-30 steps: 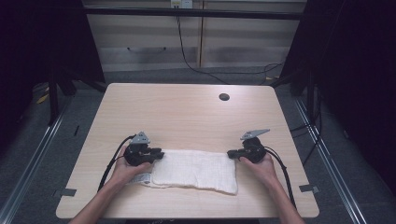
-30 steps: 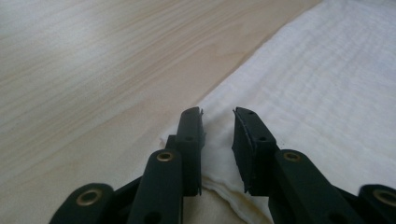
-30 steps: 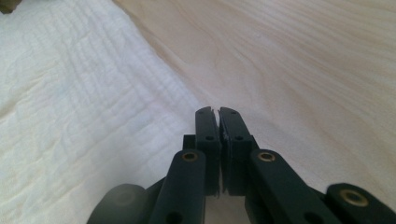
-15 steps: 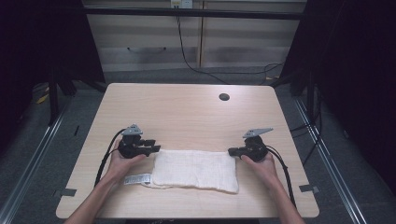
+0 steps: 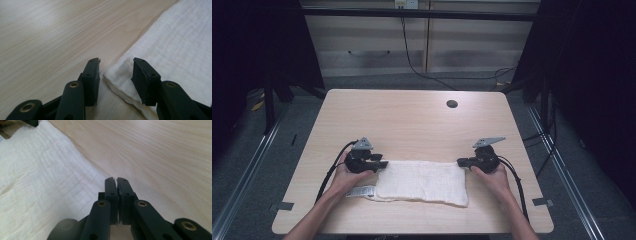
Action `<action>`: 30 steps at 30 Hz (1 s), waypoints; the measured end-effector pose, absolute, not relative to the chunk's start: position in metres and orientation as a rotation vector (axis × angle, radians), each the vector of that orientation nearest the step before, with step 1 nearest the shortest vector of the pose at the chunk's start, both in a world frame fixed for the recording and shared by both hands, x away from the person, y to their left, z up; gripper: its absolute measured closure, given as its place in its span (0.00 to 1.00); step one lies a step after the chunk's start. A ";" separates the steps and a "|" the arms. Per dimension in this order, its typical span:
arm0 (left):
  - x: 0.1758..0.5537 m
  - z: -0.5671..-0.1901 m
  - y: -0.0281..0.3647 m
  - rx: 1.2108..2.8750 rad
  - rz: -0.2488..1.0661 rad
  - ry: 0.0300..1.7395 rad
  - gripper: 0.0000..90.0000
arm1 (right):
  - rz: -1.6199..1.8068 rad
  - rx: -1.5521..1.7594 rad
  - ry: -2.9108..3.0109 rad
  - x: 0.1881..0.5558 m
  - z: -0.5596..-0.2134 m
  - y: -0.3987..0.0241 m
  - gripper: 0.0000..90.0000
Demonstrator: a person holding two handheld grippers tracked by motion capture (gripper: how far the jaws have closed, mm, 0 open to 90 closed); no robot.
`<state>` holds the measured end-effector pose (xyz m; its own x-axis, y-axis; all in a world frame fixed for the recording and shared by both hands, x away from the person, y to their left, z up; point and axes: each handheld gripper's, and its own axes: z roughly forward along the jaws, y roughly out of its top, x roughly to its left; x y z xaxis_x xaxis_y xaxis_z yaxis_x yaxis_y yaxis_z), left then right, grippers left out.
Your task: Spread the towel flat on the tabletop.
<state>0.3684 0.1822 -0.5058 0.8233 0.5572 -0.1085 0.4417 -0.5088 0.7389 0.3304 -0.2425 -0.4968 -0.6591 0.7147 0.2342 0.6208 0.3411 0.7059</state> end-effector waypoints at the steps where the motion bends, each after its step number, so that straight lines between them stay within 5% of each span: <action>1: 0.368 -0.506 0.182 2.180 0.173 0.731 0.64 | 1.217 1.240 2.476 0.330 -0.497 -0.242 0.97; 10: 0.364 -0.506 0.181 2.195 0.154 0.683 0.94 | 1.234 1.258 2.463 0.331 -0.497 -0.244 0.97; 30: 0.366 -0.477 0.187 2.064 0.139 0.715 0.96 | 1.306 1.225 2.378 0.331 -0.480 -0.246 0.97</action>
